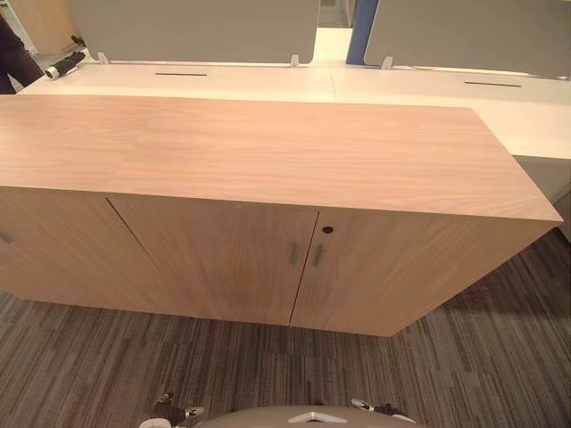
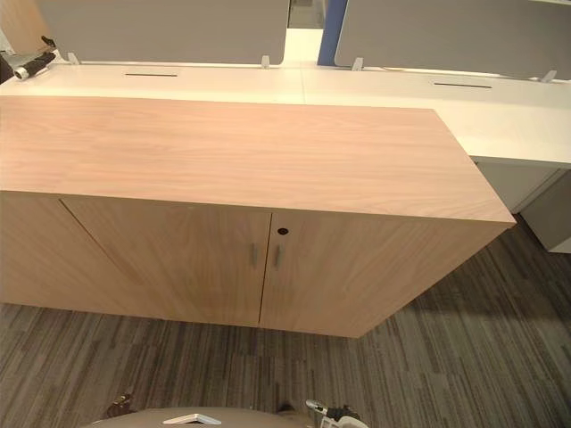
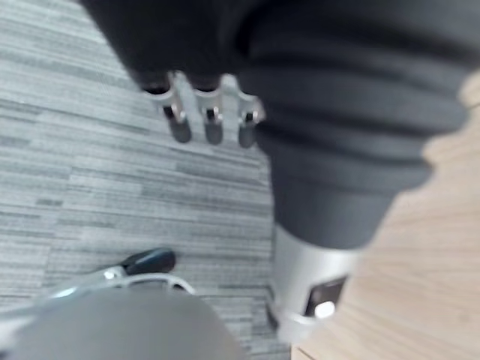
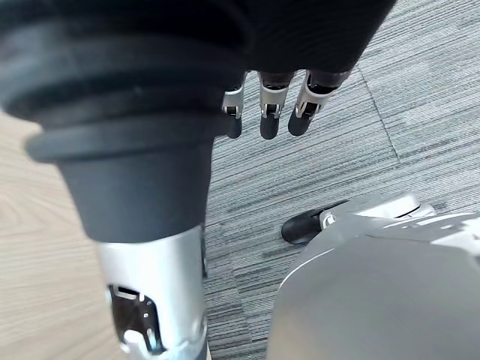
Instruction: Walk over to the cabinet, pick up the folder, carry it to the office cabinet, place the folder inside the office cabinet, then close the office cabinet door
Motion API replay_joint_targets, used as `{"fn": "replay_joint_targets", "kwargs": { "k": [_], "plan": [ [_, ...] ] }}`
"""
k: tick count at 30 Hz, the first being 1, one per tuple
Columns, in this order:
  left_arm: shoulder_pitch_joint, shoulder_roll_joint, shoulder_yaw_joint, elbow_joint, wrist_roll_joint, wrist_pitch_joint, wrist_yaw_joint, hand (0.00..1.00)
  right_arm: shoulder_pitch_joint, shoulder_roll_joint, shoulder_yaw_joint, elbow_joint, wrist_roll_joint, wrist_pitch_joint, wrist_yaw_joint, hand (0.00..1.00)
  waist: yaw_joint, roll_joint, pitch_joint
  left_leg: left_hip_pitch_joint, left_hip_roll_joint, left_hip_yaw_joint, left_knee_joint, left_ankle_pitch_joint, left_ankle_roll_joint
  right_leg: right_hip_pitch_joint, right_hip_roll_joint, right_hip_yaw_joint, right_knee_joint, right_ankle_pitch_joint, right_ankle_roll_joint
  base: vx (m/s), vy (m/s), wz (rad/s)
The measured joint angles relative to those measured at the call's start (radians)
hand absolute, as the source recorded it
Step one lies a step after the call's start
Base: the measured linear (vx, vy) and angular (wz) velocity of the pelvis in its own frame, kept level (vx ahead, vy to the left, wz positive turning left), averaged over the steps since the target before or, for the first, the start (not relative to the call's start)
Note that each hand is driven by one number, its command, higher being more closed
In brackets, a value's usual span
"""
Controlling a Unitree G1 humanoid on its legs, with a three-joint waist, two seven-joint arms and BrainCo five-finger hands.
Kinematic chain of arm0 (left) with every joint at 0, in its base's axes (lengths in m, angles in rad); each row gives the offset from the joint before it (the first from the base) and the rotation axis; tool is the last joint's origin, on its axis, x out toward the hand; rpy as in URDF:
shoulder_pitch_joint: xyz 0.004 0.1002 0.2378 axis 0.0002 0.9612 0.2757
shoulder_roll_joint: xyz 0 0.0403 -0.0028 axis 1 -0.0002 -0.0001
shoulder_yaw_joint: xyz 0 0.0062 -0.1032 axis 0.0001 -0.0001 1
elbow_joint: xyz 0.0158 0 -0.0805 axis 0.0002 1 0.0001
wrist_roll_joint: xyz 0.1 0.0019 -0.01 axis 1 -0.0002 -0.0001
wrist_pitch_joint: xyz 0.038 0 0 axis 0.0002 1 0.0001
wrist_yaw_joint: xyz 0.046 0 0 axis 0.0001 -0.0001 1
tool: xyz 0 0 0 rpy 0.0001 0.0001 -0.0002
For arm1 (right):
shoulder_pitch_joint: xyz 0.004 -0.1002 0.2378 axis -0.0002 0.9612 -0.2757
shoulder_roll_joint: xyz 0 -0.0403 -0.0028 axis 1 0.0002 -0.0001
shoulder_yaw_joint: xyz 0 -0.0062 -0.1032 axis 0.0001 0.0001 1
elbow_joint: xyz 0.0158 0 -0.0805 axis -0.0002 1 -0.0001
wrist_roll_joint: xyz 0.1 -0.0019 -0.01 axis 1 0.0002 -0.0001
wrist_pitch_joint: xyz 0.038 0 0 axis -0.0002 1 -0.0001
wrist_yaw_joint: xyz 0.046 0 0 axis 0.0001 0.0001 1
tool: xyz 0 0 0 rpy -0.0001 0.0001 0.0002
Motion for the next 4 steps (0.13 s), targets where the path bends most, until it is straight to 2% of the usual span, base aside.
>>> {"fn": "replay_joint_targets", "kwargs": {
  "k": [4],
  "plan": [
    [0.0,0.0,0.0,0.0,0.0,0.0,0.0,0.0,0.0,0.0,0.0,0.0,0.0,0.0,0.005,0.0,0.0,0.0,0.0,0.001,0.0,0.0,0.0,0.0,0.0,0.001,0.0,0.0,0.0,0.0,0.0,-0.02,-0.029,0.0]
  ]
}}
